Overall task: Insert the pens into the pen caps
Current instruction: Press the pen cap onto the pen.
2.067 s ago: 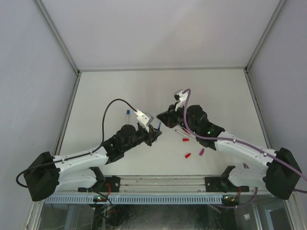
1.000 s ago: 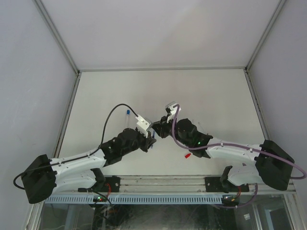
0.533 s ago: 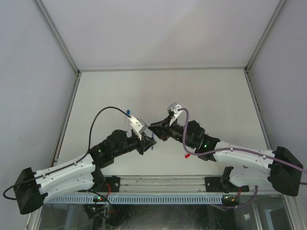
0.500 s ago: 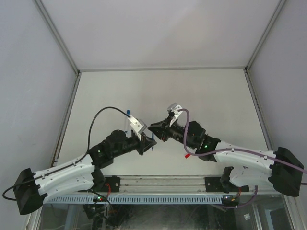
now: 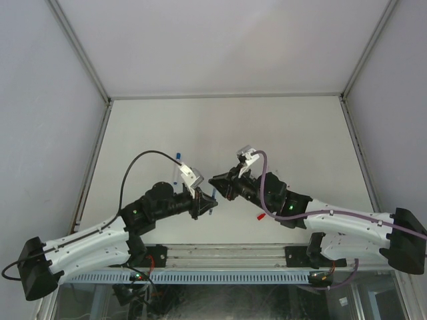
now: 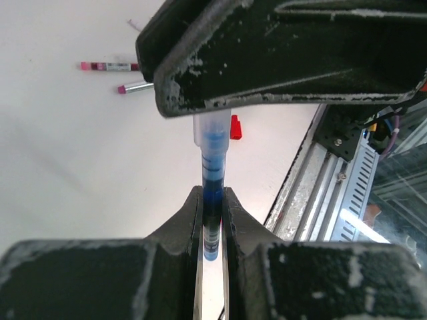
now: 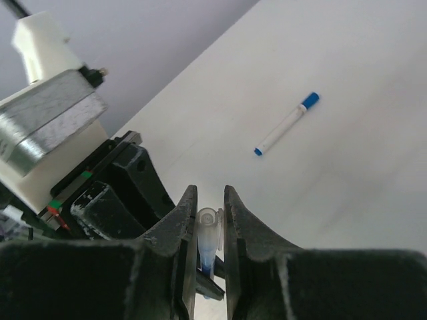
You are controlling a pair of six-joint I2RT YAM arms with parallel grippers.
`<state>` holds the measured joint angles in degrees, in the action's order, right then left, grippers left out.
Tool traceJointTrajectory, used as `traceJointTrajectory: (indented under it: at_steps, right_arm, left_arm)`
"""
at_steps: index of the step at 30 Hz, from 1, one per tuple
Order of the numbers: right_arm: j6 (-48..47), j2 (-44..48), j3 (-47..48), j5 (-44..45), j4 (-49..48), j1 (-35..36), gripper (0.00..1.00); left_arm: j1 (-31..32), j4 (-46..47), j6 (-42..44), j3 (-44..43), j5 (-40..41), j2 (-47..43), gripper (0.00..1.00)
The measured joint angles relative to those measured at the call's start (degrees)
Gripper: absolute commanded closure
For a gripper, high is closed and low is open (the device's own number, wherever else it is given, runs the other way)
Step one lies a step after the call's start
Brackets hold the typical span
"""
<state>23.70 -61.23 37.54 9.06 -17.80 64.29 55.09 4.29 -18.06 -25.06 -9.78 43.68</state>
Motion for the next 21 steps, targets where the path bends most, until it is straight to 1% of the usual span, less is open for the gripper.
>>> traceJointTrajectory:
  at_steps: [4,7,15,21]
  right_arm:
    - [5.2,0.2,0.1,4.9,3.4,0.5,1.00]
    - [6.1,-0.2,0.1,6.4,4.8,0.9,1.00]
    - [2.6,-0.8,0.1,4.5,5.6,0.7,1.00]
    - [1.1,-0.1,0.1,1.9,5.4,-0.4,1.00]
  left_arm:
    - [0.2,-1.2,1.2,-0.2,1.9,0.9,1.00]
    - [0.4,-1.2,1.7,-0.2,2.1,2.3,1.00]
    - [0.4,-1.7,1.7,-1.3,0.7,5.7,1.00]
    - [0.4,-2.0,1.7,-1.9,0.6,5.8,1.00]
